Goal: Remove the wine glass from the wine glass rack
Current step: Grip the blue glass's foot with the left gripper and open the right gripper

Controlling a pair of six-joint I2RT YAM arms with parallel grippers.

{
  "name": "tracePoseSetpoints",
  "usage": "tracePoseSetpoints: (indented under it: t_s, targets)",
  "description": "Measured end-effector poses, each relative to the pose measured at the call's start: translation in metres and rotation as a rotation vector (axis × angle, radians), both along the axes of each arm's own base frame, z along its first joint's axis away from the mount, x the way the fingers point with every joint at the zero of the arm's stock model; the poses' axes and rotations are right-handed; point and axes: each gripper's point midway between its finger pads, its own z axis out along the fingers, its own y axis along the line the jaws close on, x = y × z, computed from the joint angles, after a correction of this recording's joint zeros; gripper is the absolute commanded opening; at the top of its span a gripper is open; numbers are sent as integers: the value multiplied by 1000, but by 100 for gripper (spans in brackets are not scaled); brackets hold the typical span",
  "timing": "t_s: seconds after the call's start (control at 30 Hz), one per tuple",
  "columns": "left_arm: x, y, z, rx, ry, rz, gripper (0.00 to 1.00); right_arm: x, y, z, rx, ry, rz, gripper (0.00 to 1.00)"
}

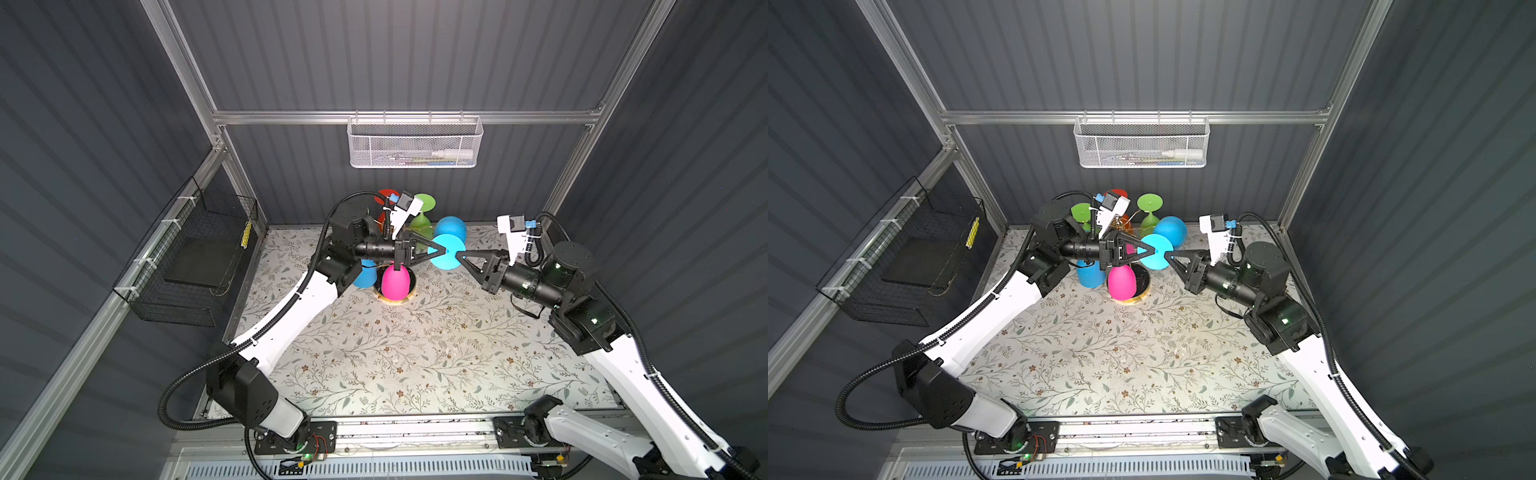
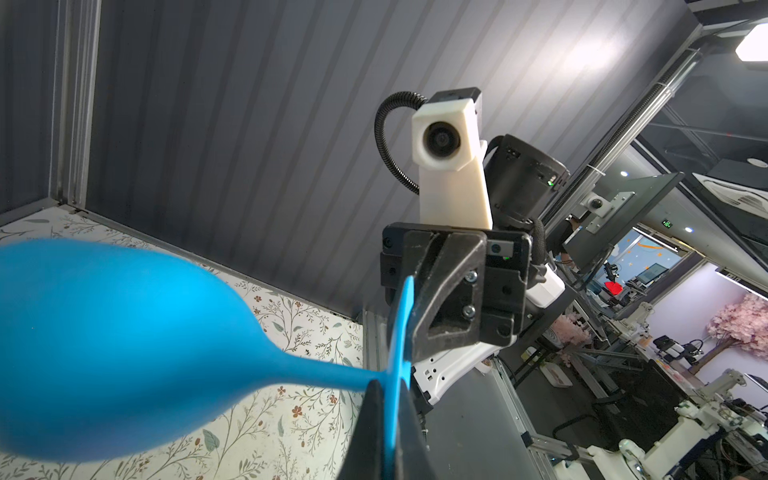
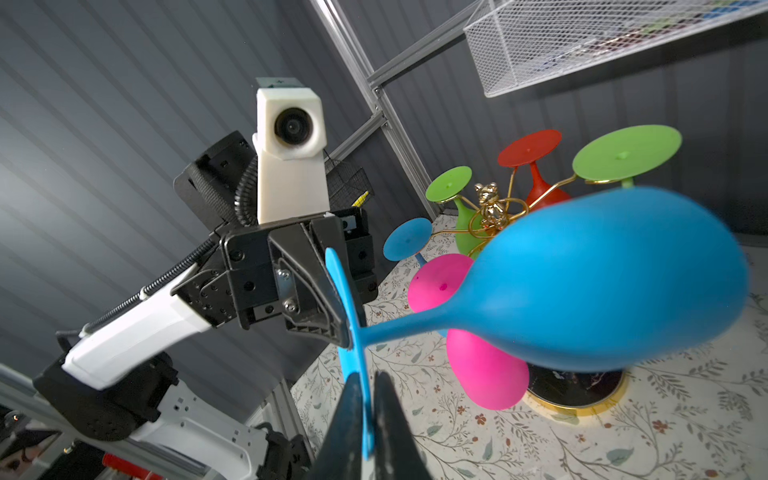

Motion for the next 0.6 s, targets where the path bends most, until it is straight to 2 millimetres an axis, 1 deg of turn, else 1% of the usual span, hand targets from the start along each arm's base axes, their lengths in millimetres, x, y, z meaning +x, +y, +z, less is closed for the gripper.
tracePoseSetpoints:
  t_s: [0.07, 0.13, 0.17, 0.2, 0.27, 0.37, 0.5, 0.6]
  targets:
    - [7, -3, 6, 3, 21, 20, 0, 0, -8, -2, -21, -20, -43, 70]
    - [11, -4, 6, 13, 45, 36, 0, -1, -18, -4, -50, -56, -95, 89]
    - [13, -5, 5, 21, 61, 44, 0, -2, -24, -6, -70, -83, -124, 96]
    - [15, -5, 3, 29, 76, 51, 0, -2, -29, -7, -86, -109, -153, 99]
    - [18, -7, -1, 49, 111, 55, 0, -3, -43, -14, -136, -177, -223, 99]
    - [21, -9, -4, 69, 146, 51, 0, 0, -57, -27, -210, -264, -301, 99]
    - [20, -10, -3, 85, 173, 40, 0, 16, -61, -46, -302, -342, -359, 99]
    - [18, -11, -3, 93, 191, 21, 0, 30, -57, -62, -364, -399, -373, 99]
